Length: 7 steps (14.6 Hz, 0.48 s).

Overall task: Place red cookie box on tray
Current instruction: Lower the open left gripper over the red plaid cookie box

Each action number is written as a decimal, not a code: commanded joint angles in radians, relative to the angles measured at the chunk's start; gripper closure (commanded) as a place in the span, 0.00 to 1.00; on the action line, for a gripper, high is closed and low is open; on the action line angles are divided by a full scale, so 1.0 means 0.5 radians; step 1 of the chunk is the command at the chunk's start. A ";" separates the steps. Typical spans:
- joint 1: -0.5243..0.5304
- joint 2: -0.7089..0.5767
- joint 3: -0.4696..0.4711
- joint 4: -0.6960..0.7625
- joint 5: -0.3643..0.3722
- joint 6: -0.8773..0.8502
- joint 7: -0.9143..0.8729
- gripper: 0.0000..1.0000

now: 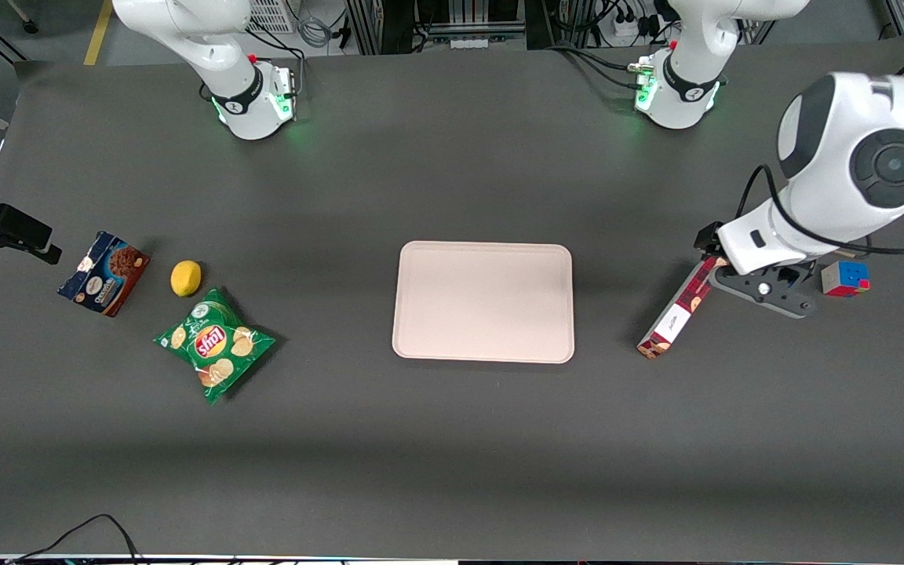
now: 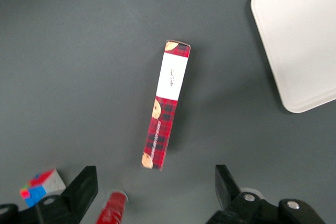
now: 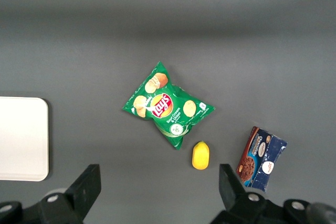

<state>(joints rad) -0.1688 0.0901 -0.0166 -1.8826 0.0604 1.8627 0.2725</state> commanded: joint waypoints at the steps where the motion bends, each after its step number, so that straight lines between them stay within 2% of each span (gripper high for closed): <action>1: -0.003 -0.033 0.036 -0.247 0.005 0.284 0.161 0.00; 7: -0.003 0.077 0.036 -0.502 -0.001 0.670 0.277 0.00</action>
<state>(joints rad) -0.1680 0.1245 -0.0028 -2.0680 0.0603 2.1045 0.3568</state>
